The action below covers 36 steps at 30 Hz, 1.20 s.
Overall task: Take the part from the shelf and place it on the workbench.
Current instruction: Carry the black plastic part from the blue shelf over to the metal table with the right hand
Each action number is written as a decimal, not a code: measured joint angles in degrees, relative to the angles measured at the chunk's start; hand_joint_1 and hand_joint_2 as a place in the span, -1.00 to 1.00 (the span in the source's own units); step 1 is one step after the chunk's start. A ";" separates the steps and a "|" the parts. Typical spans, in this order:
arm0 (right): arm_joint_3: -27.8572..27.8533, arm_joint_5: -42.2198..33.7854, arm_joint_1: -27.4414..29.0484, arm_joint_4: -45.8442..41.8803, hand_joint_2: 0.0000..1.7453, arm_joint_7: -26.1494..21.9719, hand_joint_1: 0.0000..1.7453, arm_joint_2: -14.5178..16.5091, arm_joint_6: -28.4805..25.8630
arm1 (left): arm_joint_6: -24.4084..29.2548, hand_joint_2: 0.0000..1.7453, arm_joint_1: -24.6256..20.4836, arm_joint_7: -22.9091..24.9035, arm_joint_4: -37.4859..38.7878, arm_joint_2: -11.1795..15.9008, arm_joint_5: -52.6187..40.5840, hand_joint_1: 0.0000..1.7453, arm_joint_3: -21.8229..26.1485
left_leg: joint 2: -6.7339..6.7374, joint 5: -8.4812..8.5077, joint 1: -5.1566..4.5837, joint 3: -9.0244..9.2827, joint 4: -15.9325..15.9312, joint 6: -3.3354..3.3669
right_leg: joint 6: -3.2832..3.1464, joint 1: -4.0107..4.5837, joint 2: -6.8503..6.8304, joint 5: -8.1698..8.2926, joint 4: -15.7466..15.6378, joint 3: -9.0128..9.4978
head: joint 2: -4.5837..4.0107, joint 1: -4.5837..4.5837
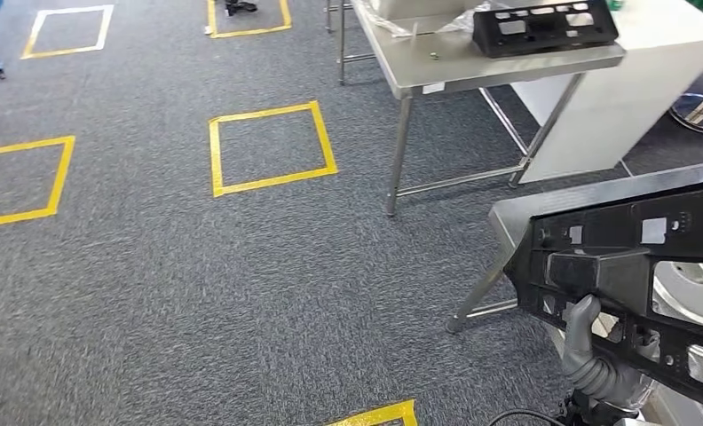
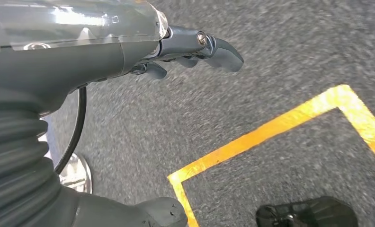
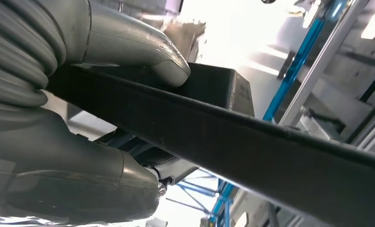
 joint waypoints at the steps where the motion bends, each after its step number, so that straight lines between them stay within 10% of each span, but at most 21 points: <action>1: 0.00 0.00 -0.04 0.01 1.00 0.02 1.00 0.00 0.02 | -0.09 1.00 -0.04 -0.07 0.00 -0.01 -0.08 -1.00 0.00 | 0.53 -0.32 -0.07 0.03 0.35 -0.36 | -0.14 0.04 -1.28 1.19 -3.57 2.01 | 0.00 0.01; 3: 0.00 -0.03 -0.07 0.02 1.00 0.05 1.00 0.01 0.07 | -0.24 1.00 -0.12 -0.25 0.00 -0.02 -0.28 -1.00 0.00 | 1.51 -0.85 -0.29 0.20 0.84 -1.12 | -0.86 0.33 -2.63 1.89 -7.11 3.89 | 0.00 -0.05; 6: 0.00 -0.08 0.05 0.01 1.00 0.07 1.00 0.03 0.33 | -0.35 1.00 -0.32 -0.46 0.00 -0.03 -0.55 -1.00 0.00 | 2.23 -1.41 -0.17 0.50 1.19 -2.05 | -2.10 0.44 -0.83 2.21 -7.27 3.59 | -0.01 -0.16; 10: 0.00 -0.33 0.00 0.04 1.00 0.24 1.00 0.04 0.89 | -0.43 1.00 -0.18 -0.57 0.00 -0.15 -1.05 -1.00 0.00 | -2.96 -7.78 0.46 -4.05 11.77 -2.89 | -3.28 0.25 1.58 2.81 -7.56 3.24 | -0.01 -0.49; 12: -0.01 -0.42 0.05 0.16 1.00 0.27 1.00 0.04 0.92 | -0.44 1.00 0.02 -0.56 0.00 -0.17 -1.28 -1.00 0.00 | -3.51 -9.51 0.51 -6.74 17.54 -2.96 | -3.40 0.42 3.07 2.87 -7.41 3.09 | 0.00 -0.48; 16: -0.02 0.69 0.06 0.34 1.00 0.00 1.00 0.08 0.70 | -0.48 1.00 0.05 -0.62 0.00 -0.19 -1.69 -1.00 -0.01 | -6.28 -2.73 0.64 -2.33 7.08 -2.35 | -3.19 0.53 6.03 2.91 -6.96 3.03 | -0.01 -0.48; 19: -0.02 1.47 -0.03 0.37 1.00 0.07 1.00 0.12 0.78 | -0.56 1.00 -0.01 -0.69 0.00 -0.19 -1.83 -1.00 -0.02 | -8.74 -1.29 0.51 -0.40 1.88 -1.76 | -2.11 0.34 8.03 3.36 -6.89 2.42 | 0.00 -0.45; 21: -0.05 1.91 0.08 0.38 1.00 0.10 1.00 0.13 0.63 | -0.68 1.00 -0.14 -0.76 0.00 -0.18 -2.02 -1.00 -0.01 | -7.33 -0.80 0.45 -0.23 1.36 -1.12 | -1.31 0.17 8.63 3.63 -6.98 2.06 | 0.00 -0.43; 23: -0.10 2.55 0.08 0.42 1.00 0.14 1.00 0.13 0.26 | -0.86 1.00 -0.18 -0.89 0.00 -0.19 -2.25 -1.00 -0.01 | -5.84 -0.12 0.61 -0.07 0.60 -0.26 | -0.81 0.37 6.08 2.01 -4.96 0.98 | -0.01 -0.14; 26: -0.13 3.75 -0.08 0.56 1.00 0.34 1.00 0.13 -0.34 | -1.07 1.00 0.17 -0.96 0.00 -0.20 -2.45 -1.00 -0.01 | -3.45 0.13 0.48 -0.36 0.45 0.20 | -0.30 0.41 2.35 -3.53 5.14 -3.55 | 0.00 0.24; 28: -0.13 4.37 -0.06 0.77 1.00 0.55 1.00 0.13 -0.51 | -1.10 1.00 0.28 -0.98 0.00 -0.20 -2.59 -1.00 -0.01 | -1.84 0.09 0.43 -0.46 0.51 0.16 | 0.01 0.27 1.88 -4.03 8.33 -4.74 | 0.00 0.25; 32: -0.13 4.54 -0.28 0.93 1.00 0.91 1.00 0.13 -0.51 | -1.10 1.00 0.06 -1.12 0.00 -0.28 -2.86 -1.00 -0.02 | 0.51 -0.55 0.20 -0.10 0.92 -0.62 | -0.40 0.33 -1.44 1.62 -4.54 2.60 | -0.01 0.25; 36: -0.13 4.55 -0.42 0.95 1.00 1.07 1.00 0.13 -0.55 | -1.08 1.00 -0.16 -1.20 0.00 -0.27 -2.90 -1.00 -0.02 | 2.20 -1.16 -0.04 0.35 1.14 -1.90 | -1.93 0.67 -1.06 2.25 -7.32 3.66 | 0.00 0.07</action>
